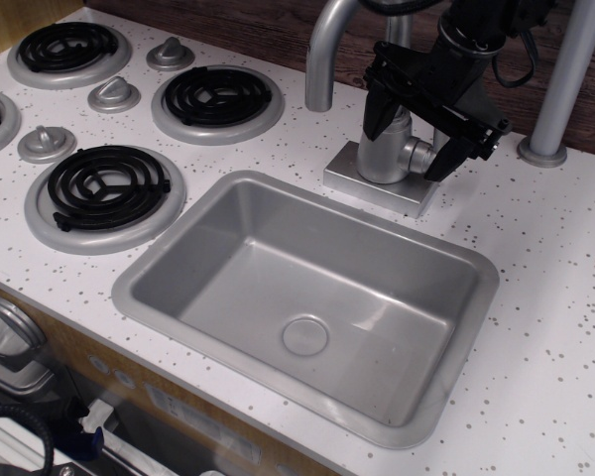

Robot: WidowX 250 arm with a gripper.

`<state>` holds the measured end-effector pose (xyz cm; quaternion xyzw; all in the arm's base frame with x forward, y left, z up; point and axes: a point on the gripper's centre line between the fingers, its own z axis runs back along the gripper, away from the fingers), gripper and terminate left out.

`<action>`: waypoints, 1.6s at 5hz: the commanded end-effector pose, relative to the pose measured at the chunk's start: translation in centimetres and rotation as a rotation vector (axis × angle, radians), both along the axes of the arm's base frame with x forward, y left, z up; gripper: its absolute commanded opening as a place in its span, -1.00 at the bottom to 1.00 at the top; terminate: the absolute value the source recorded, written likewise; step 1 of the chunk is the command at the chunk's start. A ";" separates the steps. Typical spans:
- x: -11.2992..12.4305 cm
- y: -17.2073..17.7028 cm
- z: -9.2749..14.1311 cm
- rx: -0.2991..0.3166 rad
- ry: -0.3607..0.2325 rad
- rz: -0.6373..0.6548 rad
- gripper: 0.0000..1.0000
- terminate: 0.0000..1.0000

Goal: Lever vertical to front

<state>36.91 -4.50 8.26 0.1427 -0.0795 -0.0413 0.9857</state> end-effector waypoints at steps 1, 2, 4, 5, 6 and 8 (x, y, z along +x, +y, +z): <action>0.0 0.0 0.0 0.000 0.000 0.000 1.00 -1.00; 1.5 -0.2 0.9 0.016 -0.114 -0.060 1.00 -1.00; 3.2 -0.7 2.1 0.044 -0.179 -0.126 1.00 -1.00; 3.7 -0.9 2.4 0.047 -0.180 -0.152 1.00 -1.00; 4.4 -1.3 2.3 0.042 -0.171 -0.175 1.00 -1.00; 5.7 -1.5 2.1 0.032 -0.152 -0.201 1.00 -1.00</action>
